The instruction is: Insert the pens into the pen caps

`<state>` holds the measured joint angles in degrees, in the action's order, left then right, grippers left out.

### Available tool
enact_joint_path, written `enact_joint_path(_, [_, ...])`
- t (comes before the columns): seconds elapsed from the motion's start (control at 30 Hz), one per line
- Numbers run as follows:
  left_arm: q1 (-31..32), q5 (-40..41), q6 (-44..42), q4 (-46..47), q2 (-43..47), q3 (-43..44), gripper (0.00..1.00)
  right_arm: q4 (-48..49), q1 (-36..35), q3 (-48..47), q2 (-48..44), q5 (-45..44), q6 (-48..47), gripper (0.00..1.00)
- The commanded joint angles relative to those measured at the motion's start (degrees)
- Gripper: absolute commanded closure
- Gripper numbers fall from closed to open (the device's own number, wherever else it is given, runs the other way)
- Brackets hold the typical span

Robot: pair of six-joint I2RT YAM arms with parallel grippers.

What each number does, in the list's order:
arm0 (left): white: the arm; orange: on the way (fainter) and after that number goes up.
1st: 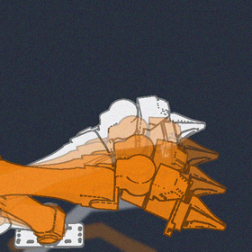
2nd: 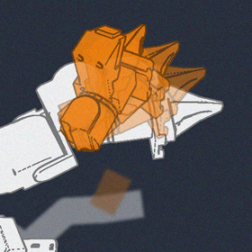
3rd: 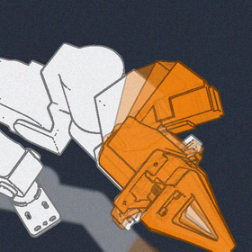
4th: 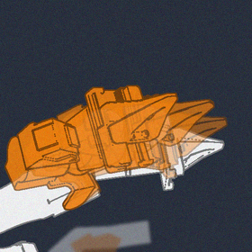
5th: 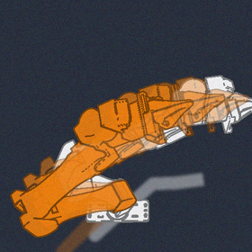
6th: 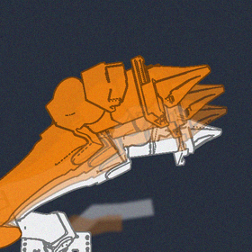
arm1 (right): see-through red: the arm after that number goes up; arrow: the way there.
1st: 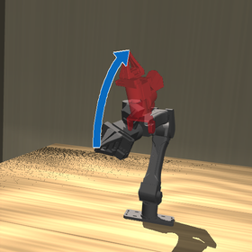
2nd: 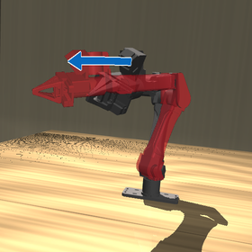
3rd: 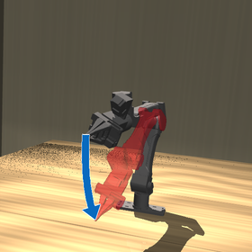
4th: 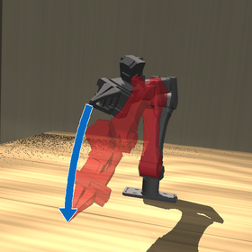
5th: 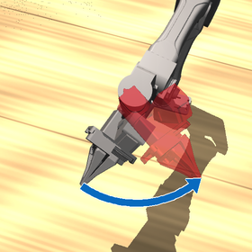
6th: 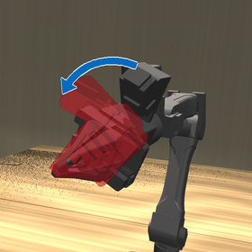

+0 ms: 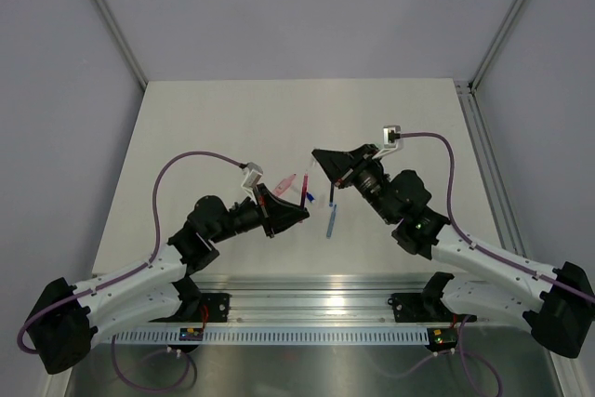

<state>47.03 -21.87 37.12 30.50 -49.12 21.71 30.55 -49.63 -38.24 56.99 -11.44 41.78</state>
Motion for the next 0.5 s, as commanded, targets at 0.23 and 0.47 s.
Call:
enact_joint_path(0.23, [0.26,-0.02,-1.44,3.6,-0.8,0.17,1.0,2.15,-1.35,-2.37,0.66,-0.51,-1.53,1.0])
enact_joint_path(0.47, [0.26,-0.19,-1.35,3.6,-1.24,0.26,1.0,2.15,-1.53,-3.16,1.72,0.28,-1.44,1.0])
